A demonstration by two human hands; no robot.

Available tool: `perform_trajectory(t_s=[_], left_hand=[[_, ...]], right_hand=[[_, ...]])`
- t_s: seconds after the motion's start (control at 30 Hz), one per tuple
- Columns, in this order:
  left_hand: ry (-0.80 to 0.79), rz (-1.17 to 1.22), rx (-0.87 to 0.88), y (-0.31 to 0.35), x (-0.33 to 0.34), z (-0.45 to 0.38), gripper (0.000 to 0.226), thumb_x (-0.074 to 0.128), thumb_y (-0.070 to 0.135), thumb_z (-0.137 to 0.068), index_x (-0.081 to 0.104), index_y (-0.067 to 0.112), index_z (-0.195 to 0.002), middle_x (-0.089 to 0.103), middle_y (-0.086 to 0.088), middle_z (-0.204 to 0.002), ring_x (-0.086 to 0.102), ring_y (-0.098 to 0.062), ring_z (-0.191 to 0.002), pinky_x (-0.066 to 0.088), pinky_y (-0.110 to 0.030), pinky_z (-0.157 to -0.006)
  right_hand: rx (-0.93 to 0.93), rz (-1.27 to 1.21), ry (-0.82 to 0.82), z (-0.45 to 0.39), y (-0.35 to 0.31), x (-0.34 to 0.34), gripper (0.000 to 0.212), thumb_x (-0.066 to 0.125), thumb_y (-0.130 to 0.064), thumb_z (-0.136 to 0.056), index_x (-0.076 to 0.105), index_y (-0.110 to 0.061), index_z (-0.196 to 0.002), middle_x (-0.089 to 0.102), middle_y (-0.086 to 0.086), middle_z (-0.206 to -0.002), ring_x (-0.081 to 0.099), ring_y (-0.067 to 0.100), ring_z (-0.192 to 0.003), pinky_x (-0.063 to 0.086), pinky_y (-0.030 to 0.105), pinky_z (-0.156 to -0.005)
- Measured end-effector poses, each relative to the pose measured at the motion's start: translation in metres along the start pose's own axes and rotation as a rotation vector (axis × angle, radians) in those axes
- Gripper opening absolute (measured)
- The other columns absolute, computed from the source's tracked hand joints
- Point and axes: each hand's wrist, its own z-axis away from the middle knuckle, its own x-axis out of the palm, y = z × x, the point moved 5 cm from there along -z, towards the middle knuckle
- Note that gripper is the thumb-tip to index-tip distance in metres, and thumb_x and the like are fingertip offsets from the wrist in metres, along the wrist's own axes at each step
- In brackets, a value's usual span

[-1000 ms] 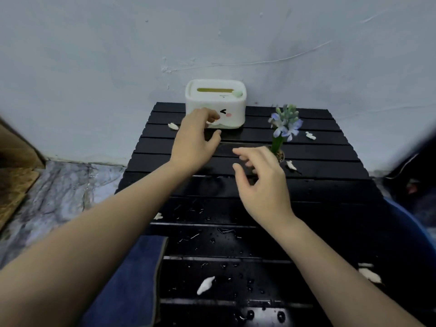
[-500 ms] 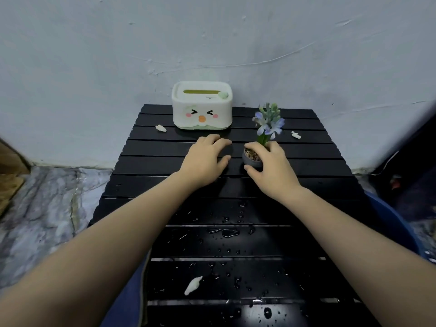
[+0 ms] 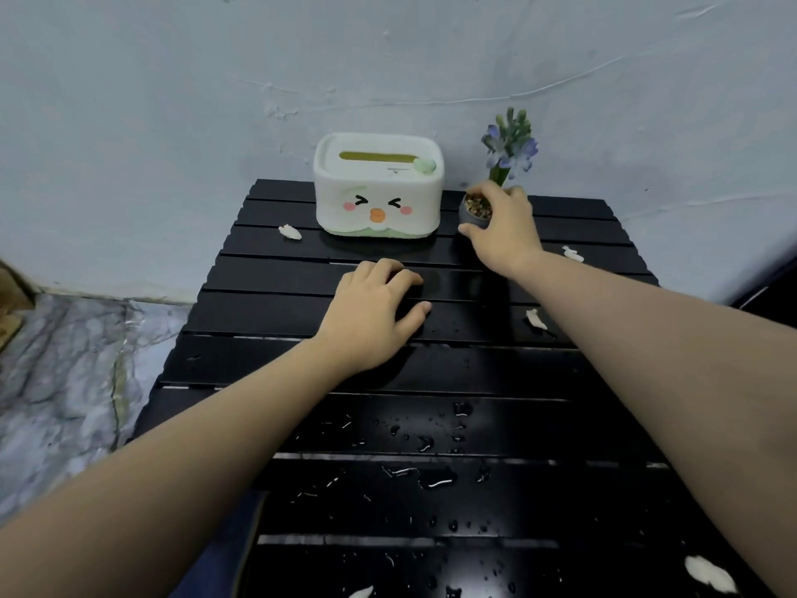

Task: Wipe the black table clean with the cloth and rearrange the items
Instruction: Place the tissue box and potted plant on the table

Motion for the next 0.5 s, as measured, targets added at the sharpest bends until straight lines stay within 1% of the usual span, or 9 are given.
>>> perform_trajectory(t_s=[0.1, 0.17, 0.2, 0.27, 0.33, 0.4, 0.5], left_hand=[[-0.011, -0.023, 0.011, -0.003, 0.0, -0.004, 0.044, 0.049, 0.053, -0.095, 0.059, 0.025, -0.127, 0.054, 0.001, -0.129, 0.048, -0.025, -0.117, 0.036, -0.038, -0.1], [-0.018, -0.028, 0.011, -0.005, 0.001, -0.006, 0.044, 0.049, 0.054, -0.094, 0.059, 0.025, -0.126, 0.054, 0.002, -0.127, 0.048, -0.024, -0.115, 0.036, -0.037, -0.099], [-0.022, -0.031, 0.008, -0.005, 0.001, -0.007, 0.044, 0.049, 0.055, -0.094, 0.059, 0.025, -0.125, 0.055, 0.002, -0.126, 0.048, -0.024, -0.114, 0.037, -0.038, -0.099], [-0.032, -0.03, -0.003, -0.005, -0.001, -0.01, 0.042, 0.049, 0.055, -0.094, 0.06, 0.027, -0.123, 0.055, 0.003, -0.123, 0.048, -0.023, -0.112, 0.038, -0.037, -0.098], [-0.053, -0.021, -0.02, -0.004, -0.003, -0.013, 0.039, 0.051, 0.053, -0.094, 0.06, 0.027, -0.121, 0.055, 0.002, -0.122, 0.047, -0.023, -0.112, 0.039, -0.037, -0.098], [-0.089, 0.0, -0.041, -0.001, -0.006, -0.015, 0.037, 0.052, 0.05, -0.095, 0.061, 0.026, -0.121, 0.056, 0.001, -0.122, 0.048, -0.024, -0.113, 0.04, -0.039, -0.098], [-0.121, 0.065, -0.091, 0.005, -0.02, -0.011, 0.034, 0.052, 0.046, -0.096, 0.06, 0.024, -0.121, 0.057, -0.003, -0.121, 0.049, -0.027, -0.113, 0.042, -0.042, -0.099]], right_hand=[[0.001, -0.004, 0.003, -0.007, 0.003, 0.008, 0.042, 0.068, -0.021, -0.094, 0.055, -0.023, -0.134, 0.042, 0.017, -0.133, 0.041, 0.035, -0.128, 0.036, 0.034, -0.106], [-0.004, 0.012, 0.004, -0.007, 0.004, 0.009, 0.043, 0.068, -0.022, -0.094, 0.055, -0.025, -0.135, 0.039, 0.017, -0.137, 0.037, 0.036, -0.132, 0.036, 0.035, -0.107], [-0.008, 0.032, 0.007, -0.005, 0.003, 0.009, 0.044, 0.068, -0.023, -0.093, 0.055, -0.026, -0.135, 0.035, 0.018, -0.144, 0.033, 0.037, -0.136, 0.036, 0.037, -0.108], [-0.011, 0.082, 0.04, 0.003, 0.002, 0.005, 0.045, 0.07, -0.025, -0.092, 0.056, -0.031, -0.134, 0.019, 0.018, -0.158, 0.02, 0.038, -0.145, 0.035, 0.042, -0.112], [-0.023, 0.097, 0.093, 0.018, -0.001, 0.0, 0.045, 0.07, -0.025, -0.091, 0.057, -0.033, -0.133, 0.009, 0.017, -0.163, 0.014, 0.038, -0.149, 0.032, 0.045, -0.115], [-0.049, 0.08, 0.128, 0.037, -0.005, -0.005, 0.044, 0.069, -0.025, -0.091, 0.058, -0.034, -0.133, 0.008, 0.016, -0.165, 0.014, 0.036, -0.15, 0.03, 0.047, -0.119], [-0.097, 0.038, 0.09, 0.071, -0.014, -0.011, 0.042, 0.067, -0.028, -0.093, 0.058, -0.034, -0.134, 0.015, 0.015, -0.163, 0.018, 0.035, -0.149, 0.028, 0.051, -0.119]])
